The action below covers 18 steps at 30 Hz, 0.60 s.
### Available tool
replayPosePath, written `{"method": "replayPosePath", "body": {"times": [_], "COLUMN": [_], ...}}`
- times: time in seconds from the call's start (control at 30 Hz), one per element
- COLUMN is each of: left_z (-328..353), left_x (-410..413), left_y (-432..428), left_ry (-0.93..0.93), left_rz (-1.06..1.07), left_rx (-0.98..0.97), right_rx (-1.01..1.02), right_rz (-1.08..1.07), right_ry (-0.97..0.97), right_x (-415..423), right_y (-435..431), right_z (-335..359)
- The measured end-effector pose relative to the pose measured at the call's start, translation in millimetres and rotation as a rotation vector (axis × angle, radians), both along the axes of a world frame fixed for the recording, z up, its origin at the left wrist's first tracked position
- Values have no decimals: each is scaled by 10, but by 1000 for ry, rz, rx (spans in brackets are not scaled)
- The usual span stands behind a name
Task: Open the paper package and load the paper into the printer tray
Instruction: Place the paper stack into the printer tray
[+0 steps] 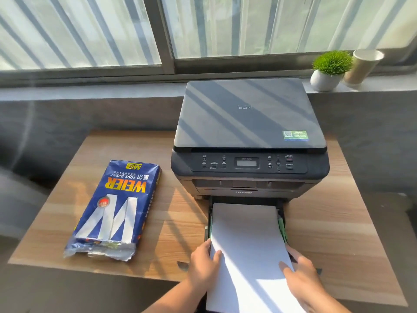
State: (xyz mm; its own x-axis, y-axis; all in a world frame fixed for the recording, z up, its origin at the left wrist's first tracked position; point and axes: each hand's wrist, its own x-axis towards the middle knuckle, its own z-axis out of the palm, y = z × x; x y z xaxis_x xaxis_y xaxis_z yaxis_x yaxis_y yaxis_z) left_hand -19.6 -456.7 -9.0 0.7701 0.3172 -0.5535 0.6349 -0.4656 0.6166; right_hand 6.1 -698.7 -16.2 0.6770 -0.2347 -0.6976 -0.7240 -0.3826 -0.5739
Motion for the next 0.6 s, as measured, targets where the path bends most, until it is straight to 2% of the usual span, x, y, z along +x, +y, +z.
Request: {"method": "replayPosePath", "body": {"times": [0.3,0.6], "left_z": [-72,-34], "left_x": [-11,-69], "left_y": [81,59], "left_ry": [-4,-50], "left_rz": [44,143], "left_rx": [-86,-216], "right_rx": [119,-97], "right_rz": [-14,90], "right_ry": [-95,-308], "right_x": [336,948], "right_y": [84,361], "right_z": [53,-85]}}
